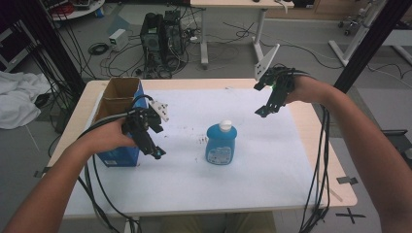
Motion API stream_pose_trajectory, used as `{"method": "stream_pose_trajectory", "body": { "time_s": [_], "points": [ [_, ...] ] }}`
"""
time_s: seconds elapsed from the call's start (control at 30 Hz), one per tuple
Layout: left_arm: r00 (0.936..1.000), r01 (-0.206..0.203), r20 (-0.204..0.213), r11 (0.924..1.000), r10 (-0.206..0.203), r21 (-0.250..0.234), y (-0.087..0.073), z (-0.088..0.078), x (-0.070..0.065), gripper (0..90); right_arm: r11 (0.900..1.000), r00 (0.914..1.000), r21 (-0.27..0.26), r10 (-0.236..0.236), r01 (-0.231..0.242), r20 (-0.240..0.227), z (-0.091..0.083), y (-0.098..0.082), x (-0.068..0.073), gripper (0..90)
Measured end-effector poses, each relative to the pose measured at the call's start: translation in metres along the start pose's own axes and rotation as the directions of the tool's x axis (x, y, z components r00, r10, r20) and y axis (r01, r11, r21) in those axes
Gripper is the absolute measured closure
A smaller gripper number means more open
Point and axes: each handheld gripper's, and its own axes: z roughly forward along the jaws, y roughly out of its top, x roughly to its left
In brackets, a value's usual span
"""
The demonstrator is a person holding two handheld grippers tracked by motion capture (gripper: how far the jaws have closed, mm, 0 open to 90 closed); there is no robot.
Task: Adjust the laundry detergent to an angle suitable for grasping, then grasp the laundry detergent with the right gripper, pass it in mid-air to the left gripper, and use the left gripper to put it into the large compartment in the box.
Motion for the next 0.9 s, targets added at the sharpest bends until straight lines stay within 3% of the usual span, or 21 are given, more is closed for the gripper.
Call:
{"method": "stream_pose_trajectory", "body": {
  "time_s": [0.03,0.07,0.23,0.33,0.53,0.7,0.8,0.83,0.9],
  "points": [
    [0.9997,-0.026,-0.004,0.9996,0.026,0.009,0.001,-0.001,0.002,14.5,1.0,1.0,-0.002,0.001,-0.001,0.003,0.0,-0.001,0.0,1.2],
    [1.0,0.0,0.001,0.9999,0.0,-0.017,0.001,0.001,0.0,14.4,1.0,1.0,0.004,0.0,0.0,0.002,-0.001,-0.001,0.0,1.2],
    [0.9999,-0.015,0.002,0.9996,0.015,-0.024,0.002,0.001,0.001,14.5,1.0,1.0,0.002,0.001,-0.001,-0.001,-0.003,-0.004,0.0,1.2],
    [1.0,0.001,0.006,0.9991,0.0,-0.043,0.002,0.002,0.002,14.5,1.0,1.0,0.0,0.003,-0.003,-0.001,-0.003,-0.005,0.0,1.2],
    [0.9997,-0.021,0.008,0.9995,0.021,-0.025,0.003,0.001,0.002,14.4,1.0,0.9999,0.005,0.01,-0.01,-0.002,-0.004,-0.005,0.001,1.2],
    [1.0,0.009,0.0,0.9988,-0.009,-0.048,0.001,0.001,0.0,14.4,1.0,1.0,0.002,0.002,-0.002,0.0,-0.006,-0.005,0.003,1.2],
    [1.0,0.005,0.001,0.9988,-0.005,-0.05,0.0,0.001,0.0,14.5,1.0,1.0,0.0,0.008,-0.008,0.005,-0.006,-0.006,0.005,1.2],
    [0.9999,-0.012,0.001,0.9994,0.012,-0.034,-0.001,0.0,0.001,14.4,1.0,1.0,-0.006,0.007,-0.007,0.003,-0.006,-0.007,0.007,1.2],
    [1.0,0.001,-0.003,0.9991,-0.001,-0.042,-0.002,0.001,0.001,14.5,1.0,1.0,-0.006,0.007,-0.007,0.004,-0.007,-0.008,0.009,1.2]
  ]
}}
